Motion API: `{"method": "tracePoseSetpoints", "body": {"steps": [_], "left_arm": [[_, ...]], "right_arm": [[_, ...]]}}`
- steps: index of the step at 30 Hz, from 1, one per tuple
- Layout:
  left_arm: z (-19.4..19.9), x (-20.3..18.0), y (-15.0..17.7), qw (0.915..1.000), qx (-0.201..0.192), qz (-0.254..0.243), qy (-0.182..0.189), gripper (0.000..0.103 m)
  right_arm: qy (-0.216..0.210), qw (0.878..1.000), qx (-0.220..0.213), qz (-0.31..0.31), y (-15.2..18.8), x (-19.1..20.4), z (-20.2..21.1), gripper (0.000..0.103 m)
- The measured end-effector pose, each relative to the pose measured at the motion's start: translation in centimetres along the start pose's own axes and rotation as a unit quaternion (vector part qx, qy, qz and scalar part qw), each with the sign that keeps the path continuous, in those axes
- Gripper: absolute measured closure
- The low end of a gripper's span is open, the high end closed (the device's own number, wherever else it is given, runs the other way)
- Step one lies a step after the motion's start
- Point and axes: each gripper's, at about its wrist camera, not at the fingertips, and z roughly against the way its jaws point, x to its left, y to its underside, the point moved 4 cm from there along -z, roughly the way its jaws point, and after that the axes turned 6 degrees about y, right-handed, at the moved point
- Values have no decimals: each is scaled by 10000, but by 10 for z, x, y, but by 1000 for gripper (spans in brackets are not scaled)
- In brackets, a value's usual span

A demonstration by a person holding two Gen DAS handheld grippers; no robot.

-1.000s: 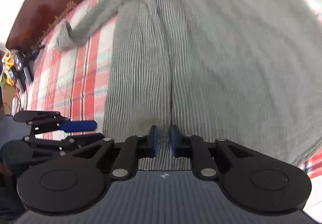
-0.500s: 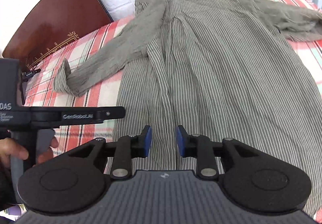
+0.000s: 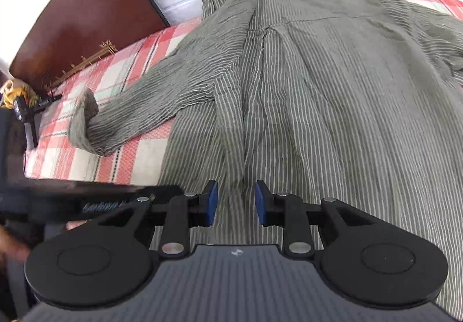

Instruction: Fold clothes

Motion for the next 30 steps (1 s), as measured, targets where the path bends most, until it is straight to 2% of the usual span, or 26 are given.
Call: {"method": "tracePoseSetpoints", "body": {"steps": [1,3,8,9,10,11,13,14,16,17,20,21,23,28,30], "left_arm": [[-1,0,0,10000,-18,13,-20,103],[-3,0,0,10000,-10,89,-3,103],[-7,-2,-2,9998,9,144,-118,103],[-4,-1,-2,9997,-1,184,-143,90],[-2,-1,-3,9996,-21,219,-178,70],[5,0,-4,9993,-112,210,-293,66],[22,3,-9,9971,-386,177,-635,48],[33,5,-12,9947,-560,154,-851,44],[54,8,-17,9876,-906,107,-1280,40],[64,11,-20,9826,-1080,88,-1507,40],[90,24,-35,9548,-1617,217,-2486,35],[94,29,-40,9451,-1731,336,-2750,31],[98,41,-50,9310,-1854,509,-3103,30],[80,63,-74,9155,-1705,547,-3603,29],[73,69,-83,9136,-1689,650,-3640,29]], "right_arm": [[-51,10000,70,-11,0,-1,-4,75],[10,9997,252,-48,1,-8,-12,100],[64,9989,370,-296,6,-28,-19,103],[43,9988,364,-323,6,-31,-19,103],[10,9988,356,-334,5,-33,-18,103],[-38,9989,340,-335,5,-34,-16,102],[-182,9989,281,-313,4,-36,-9,94],[-270,9989,243,-310,4,-37,-5,91],[-384,9986,190,-307,3,-38,1,76],[-419,9985,172,-304,2,-38,3,74],[-519,9981,169,-289,0,-36,6,72],[-547,9979,178,-300,0,-34,6,72],[-558,9978,196,-301,0,-29,7,72],[-455,9978,145,-467,8,-24,17,72],[-392,9977,148,-540,12,-22,21,71]]}}
